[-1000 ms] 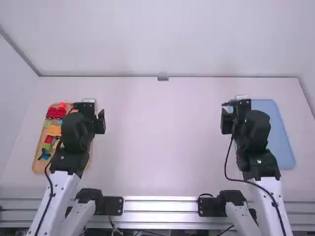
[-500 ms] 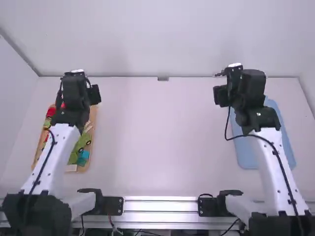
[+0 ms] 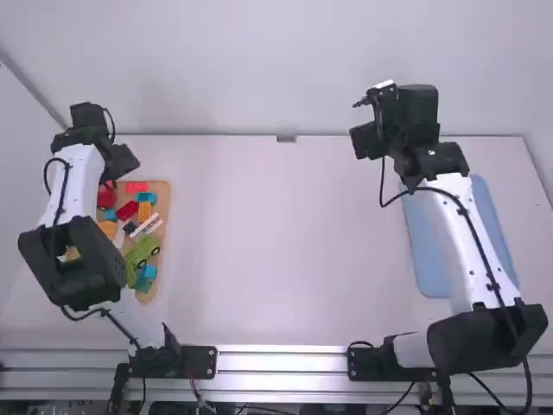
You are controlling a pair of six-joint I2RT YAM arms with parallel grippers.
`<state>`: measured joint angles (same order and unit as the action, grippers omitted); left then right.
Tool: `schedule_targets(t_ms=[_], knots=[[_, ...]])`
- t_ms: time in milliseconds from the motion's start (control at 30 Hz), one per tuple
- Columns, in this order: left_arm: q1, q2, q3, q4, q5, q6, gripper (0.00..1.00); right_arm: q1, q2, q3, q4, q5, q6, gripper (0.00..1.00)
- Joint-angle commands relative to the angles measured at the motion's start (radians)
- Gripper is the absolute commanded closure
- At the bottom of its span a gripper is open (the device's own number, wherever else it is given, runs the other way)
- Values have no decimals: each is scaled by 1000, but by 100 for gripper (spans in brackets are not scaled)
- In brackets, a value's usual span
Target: Assemble lego blocks to make yellow taxi
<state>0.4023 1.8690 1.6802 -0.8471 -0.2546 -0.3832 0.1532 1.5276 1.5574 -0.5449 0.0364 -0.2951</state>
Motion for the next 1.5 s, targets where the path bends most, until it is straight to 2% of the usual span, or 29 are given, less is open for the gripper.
schedule_targets(t_ms=[0,67,133,267,367,567,633,767,900,1067,1233,1400,1467], knots=[[80,60,31,-34,16,-137,2,2,25,53,-8,9,-7,2],[111,81,33,-40,47,-150,1,2,30,58,-10,9,-8,2],[183,127,36,-47,171,-151,1,3,36,64,-15,9,-10,2],[254,175,32,-58,245,-151,1,3,36,64,-16,9,-9,2],[259,198,32,-65,262,-151,1,3,36,64,-16,9,-9,2],[234,235,32,-57,255,-153,1,3,36,64,-16,6,-8,2],[224,258,32,-78,156,-224,0,3,36,64,-16,6,-9,2],[225,278,30,-114,106,-260,1,6,36,64,-16,6,-9,2],[233,284,-1,-76,108,-261,9,3,36,64,-13,6,-9,2],[228,284,-68,2,108,-283,5,3,36,64,-11,6,-10,2],[239,284,-117,51,116,-283,7,1,36,64,-7,6,-9,2],[240,284,-120,56,107,-308,11,1,36,64,9,6,-8,2],[236,284,-124,63,107,-309,17,1,36,64,18,6,-9,2]])
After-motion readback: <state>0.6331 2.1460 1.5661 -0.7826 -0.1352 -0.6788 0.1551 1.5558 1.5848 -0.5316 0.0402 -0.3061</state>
